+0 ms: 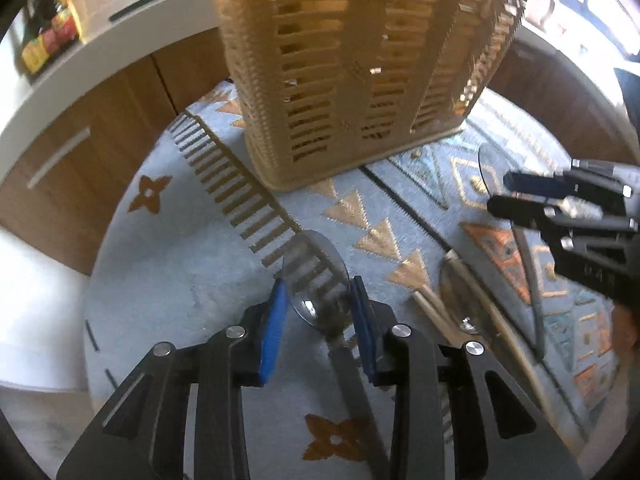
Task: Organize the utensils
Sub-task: 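Carry the metal spoon and clear spoon over the caddy with both tools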
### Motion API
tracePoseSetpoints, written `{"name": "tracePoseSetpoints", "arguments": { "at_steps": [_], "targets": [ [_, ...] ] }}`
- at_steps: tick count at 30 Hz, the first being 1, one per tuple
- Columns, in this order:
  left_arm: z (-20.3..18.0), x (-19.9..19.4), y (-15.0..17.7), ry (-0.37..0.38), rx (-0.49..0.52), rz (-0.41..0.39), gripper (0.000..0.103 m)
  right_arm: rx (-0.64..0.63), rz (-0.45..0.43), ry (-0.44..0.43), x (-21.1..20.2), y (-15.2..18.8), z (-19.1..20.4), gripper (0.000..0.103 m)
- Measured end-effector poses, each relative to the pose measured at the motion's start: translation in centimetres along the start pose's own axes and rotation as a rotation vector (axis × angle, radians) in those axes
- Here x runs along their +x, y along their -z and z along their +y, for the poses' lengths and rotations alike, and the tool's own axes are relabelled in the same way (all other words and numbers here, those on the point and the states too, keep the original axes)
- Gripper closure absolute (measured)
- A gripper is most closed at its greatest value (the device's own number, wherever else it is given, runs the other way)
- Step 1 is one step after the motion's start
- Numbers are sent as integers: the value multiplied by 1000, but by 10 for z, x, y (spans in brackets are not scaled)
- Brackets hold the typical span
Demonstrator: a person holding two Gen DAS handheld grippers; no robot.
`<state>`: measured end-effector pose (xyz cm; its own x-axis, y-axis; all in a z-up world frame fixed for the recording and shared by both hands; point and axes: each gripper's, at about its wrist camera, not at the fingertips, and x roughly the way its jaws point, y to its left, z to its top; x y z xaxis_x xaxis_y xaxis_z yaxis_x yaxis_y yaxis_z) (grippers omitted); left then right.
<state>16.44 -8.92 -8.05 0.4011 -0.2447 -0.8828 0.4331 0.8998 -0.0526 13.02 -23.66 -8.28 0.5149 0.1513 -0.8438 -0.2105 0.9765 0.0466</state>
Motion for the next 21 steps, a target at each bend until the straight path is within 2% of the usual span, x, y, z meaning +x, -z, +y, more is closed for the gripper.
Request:
{"name": "tracePoseSetpoints", "arguments": {
  "at_steps": [2,5,10,13,16,17,18,21],
  "targets": [
    [2,-6,3,29,-16,-38,74,-12,-41,-25,-13,10,4,75],
    [-1,-24,12,56,-26,-145,74,-52,-135,-47,-40,30,15,76],
    [-12,-74,29,96,-9,-385,74,-99,-306,-94,-81,53,25,76],
    [-16,-103,33,81,-6,-498,74,-87,-399,-115,-105,63,29,76],
    [-19,-134,32,91,-24,-606,74,-69,-503,-122,-142,50,19,77],
    [-21,-141,27,87,-27,-641,74,-63,-534,-123,-151,44,19,90],
    [-20,-153,25,84,-32,-685,74,-56,-566,-126,-161,39,18,95],
    [-18,-179,7,78,-39,-768,74,-32,-656,-132,-184,7,6,95]
  ]
}}
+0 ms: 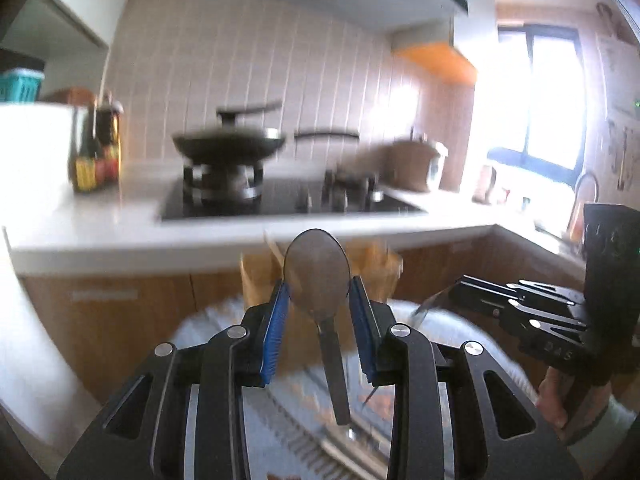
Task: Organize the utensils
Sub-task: 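Carry the metal spoon and clear spoon over the caddy with both tools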
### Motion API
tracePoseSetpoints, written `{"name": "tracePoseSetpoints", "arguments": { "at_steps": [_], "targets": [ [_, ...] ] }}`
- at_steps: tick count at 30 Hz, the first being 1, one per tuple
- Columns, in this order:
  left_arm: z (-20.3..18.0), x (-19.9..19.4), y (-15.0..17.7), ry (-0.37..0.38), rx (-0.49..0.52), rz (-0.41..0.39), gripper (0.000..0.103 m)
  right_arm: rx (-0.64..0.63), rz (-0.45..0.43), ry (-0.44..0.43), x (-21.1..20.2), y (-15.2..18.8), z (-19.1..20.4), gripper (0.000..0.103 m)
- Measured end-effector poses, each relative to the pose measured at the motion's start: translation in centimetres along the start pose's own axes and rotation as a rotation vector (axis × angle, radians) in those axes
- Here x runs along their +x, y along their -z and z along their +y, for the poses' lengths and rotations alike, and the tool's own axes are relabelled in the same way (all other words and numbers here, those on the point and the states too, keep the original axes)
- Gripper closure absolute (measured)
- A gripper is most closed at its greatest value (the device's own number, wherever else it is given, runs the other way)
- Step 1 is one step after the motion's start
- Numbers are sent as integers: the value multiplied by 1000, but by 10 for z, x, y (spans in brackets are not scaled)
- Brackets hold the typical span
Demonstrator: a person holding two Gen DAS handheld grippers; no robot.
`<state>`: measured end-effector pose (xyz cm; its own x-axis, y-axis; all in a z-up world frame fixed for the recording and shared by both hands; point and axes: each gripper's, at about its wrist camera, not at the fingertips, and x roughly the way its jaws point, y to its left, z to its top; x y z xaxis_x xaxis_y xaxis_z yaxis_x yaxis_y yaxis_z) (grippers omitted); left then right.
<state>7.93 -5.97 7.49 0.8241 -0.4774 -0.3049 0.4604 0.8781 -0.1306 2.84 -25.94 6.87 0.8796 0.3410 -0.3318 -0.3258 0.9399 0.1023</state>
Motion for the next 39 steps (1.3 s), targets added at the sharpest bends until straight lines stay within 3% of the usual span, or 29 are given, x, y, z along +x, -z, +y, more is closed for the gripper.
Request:
{"name": "tracePoseSetpoints", "arguments": {
  "at_steps": [3,7,12,16,18,20,25,30,34,37,39],
  "targets": [
    [1,-3,-20,-8,-5,-35,74,18,14,-29,21,-26,-9,95],
    [9,-2,-17,-10,-15,-16,74,60,112,-3,30,-17,-25,89],
    [21,3,-5,-12,-43,18,74,195,334,30,59,18,-61,52],
    [21,6,3,-14,-23,43,74,457,520,78,84,43,-107,52],
    [20,7,5,-20,-7,43,74,601,565,110,91,55,-131,52],
    [21,7,6,-16,-4,46,74,638,609,142,102,62,-142,52],
    [27,10,10,0,-26,60,74,616,659,195,133,65,-133,52],
    [36,8,14,2,-38,65,73,541,657,333,160,72,-110,54],
    [44,7,17,2,-46,66,73,450,647,447,176,76,-97,68],
    [48,7,20,1,-48,72,73,375,663,484,182,77,-86,79],
    [50,8,22,3,-51,74,73,325,695,461,185,78,-79,91]
  ]
}}
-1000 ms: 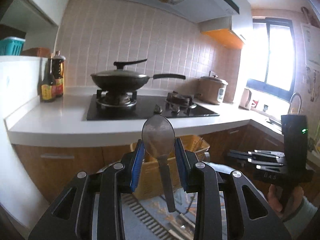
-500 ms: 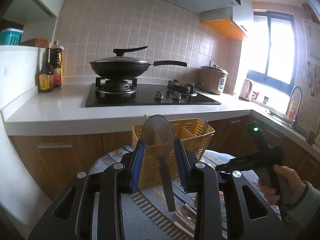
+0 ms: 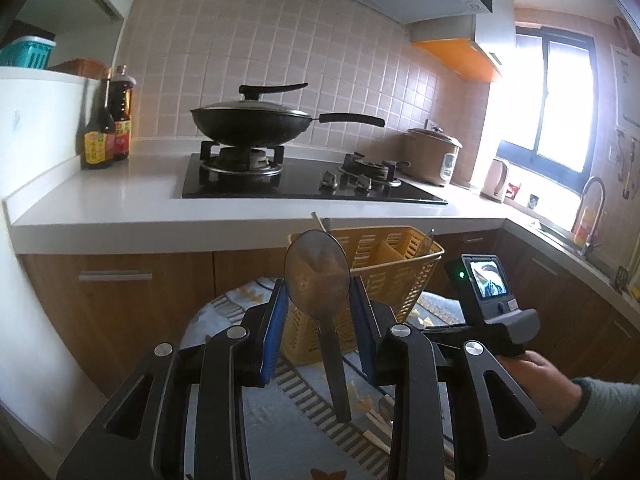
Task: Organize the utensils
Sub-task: 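Carry the metal spoon and clear spoon over the caddy with both tools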
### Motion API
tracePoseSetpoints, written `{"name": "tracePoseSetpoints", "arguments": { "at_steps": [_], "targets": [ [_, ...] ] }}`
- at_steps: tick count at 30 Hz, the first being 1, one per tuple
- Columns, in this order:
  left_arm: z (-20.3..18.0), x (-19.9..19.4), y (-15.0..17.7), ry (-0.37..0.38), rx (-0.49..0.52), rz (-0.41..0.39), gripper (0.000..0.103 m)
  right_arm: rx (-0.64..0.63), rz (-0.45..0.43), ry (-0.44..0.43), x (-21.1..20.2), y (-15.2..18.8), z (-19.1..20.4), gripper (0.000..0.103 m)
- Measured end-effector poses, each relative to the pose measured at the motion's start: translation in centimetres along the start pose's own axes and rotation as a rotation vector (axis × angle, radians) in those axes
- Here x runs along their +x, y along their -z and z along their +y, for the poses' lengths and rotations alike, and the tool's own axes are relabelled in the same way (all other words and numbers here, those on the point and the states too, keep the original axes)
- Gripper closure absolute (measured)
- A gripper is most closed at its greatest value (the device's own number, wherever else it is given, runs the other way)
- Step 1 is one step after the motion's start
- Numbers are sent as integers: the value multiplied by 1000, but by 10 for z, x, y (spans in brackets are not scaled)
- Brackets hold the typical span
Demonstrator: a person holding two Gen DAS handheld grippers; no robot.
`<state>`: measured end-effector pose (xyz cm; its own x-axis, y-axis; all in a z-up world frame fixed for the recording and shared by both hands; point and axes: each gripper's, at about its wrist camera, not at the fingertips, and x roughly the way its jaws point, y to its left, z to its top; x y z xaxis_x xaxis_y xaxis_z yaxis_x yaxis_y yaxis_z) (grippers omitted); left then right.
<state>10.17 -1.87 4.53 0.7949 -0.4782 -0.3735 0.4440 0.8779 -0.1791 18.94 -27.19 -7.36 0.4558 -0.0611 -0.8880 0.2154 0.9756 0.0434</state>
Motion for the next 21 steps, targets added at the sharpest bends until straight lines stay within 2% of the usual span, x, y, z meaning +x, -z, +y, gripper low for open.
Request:
{"name": "tracePoseSetpoints", "arguments": {
  "at_steps": [3,4,6,10,13,17,21],
  "targets": [
    [3,0,3,3,-1,3,73,-124,47,-15,-5,7,5,92],
    [3,1,3,3,0,4,73,-206,67,-10,-7,13,9,92],
    [3,2,4,4,2,12,73,-269,94,-8,-8,19,9,92],
    [0,8,6,12,3,32,73,-268,153,-50,-7,21,5,91],
    [-5,10,7,8,21,43,73,-271,158,-61,-5,21,0,91],
    [-9,8,3,-2,38,37,73,-253,132,-116,-5,13,-15,93],
    [-10,0,-10,-11,38,-14,73,-262,-26,-243,-45,19,-29,93]
  ]
}}
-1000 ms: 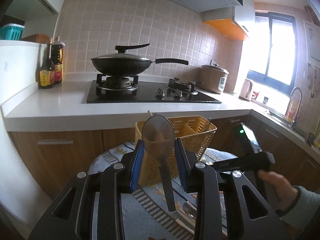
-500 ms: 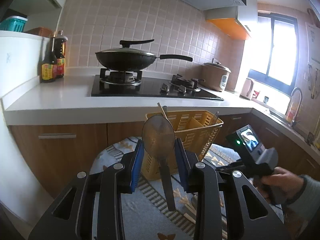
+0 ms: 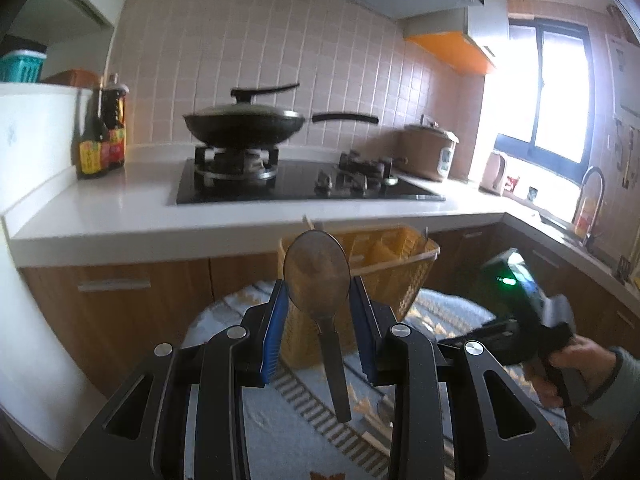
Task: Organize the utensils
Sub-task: 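Carry the metal spoon and clear spoon over the caddy with both tools, then open both tools to drop the spoons into the caddy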
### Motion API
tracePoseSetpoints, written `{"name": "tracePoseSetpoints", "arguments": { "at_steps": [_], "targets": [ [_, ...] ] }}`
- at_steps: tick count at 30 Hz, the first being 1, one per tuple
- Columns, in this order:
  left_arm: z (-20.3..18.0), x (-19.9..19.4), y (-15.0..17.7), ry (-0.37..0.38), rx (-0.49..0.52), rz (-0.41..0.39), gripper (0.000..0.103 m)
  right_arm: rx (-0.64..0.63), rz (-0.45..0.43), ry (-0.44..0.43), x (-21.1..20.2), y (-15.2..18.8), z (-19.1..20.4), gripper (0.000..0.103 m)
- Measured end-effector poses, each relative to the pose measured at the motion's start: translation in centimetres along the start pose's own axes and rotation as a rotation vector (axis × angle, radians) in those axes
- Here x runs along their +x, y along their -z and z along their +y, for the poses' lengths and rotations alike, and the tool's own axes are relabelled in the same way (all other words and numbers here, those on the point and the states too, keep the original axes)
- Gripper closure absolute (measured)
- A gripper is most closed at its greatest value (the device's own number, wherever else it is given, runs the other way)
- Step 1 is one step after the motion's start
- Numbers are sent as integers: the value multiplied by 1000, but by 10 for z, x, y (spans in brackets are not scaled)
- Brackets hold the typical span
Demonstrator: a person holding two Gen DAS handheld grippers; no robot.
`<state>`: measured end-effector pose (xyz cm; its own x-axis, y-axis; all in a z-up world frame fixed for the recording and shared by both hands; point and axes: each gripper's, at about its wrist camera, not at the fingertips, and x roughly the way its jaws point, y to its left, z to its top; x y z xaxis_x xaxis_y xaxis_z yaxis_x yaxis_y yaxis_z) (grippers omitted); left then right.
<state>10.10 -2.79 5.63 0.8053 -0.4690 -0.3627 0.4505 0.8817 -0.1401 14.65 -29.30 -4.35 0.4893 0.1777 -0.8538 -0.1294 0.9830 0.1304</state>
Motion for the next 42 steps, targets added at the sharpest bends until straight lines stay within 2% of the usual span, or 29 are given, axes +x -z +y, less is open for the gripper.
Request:
{"name": "tracePoseSetpoints", "arguments": {
  "at_steps": [1,3,6,8,12,15,18,19,23,27,32,35,37,39,41,42],
  "targets": [
    [0,-3,-6,-3,-2,-20,73,-7,-42,-32,-13,1,3,93],
    [-1,-6,-17,-4,-10,-58,73,-39,-191,-101,-51,1,11,93],
    [-6,-7,-38,-12,-12,-112,73,-64,-383,-144,-94,-10,21,93],
    [-10,-4,-50,-9,-8,-137,73,-41,-455,-136,-109,-24,26,93],
    [-17,6,-69,2,-10,-182,73,-42,-655,-77,-134,-49,38,93],
    [-22,16,-82,24,-10,-215,73,-15,-768,-81,-133,-67,41,93],
    [-27,30,-87,12,6,-242,73,1,-868,-50,-129,-80,42,93],
    [-27,35,-87,13,8,-247,73,9,-882,-41,-141,-77,45,93],
    [-23,61,-78,10,-1,-236,73,57,-878,-48,-113,-93,38,93],
    [-12,83,-63,14,-38,-203,73,75,-853,-55,-89,-93,33,93],
    [-2,96,-49,31,-58,-167,73,53,-801,-92,-70,-90,34,92],
    [2,97,-45,49,-64,-152,73,31,-786,-78,-68,-84,39,92],
    [4,95,-43,69,-74,-144,68,28,-772,-77,-69,-81,40,92],
    [7,91,-42,75,-82,-144,62,20,-753,-85,-72,-77,41,85],
    [10,85,-41,80,-91,-140,62,16,-736,-95,-77,-74,41,78],
    [12,82,-41,85,-100,-136,62,19,-732,-99,-79,-72,41,77]
  ]
}}
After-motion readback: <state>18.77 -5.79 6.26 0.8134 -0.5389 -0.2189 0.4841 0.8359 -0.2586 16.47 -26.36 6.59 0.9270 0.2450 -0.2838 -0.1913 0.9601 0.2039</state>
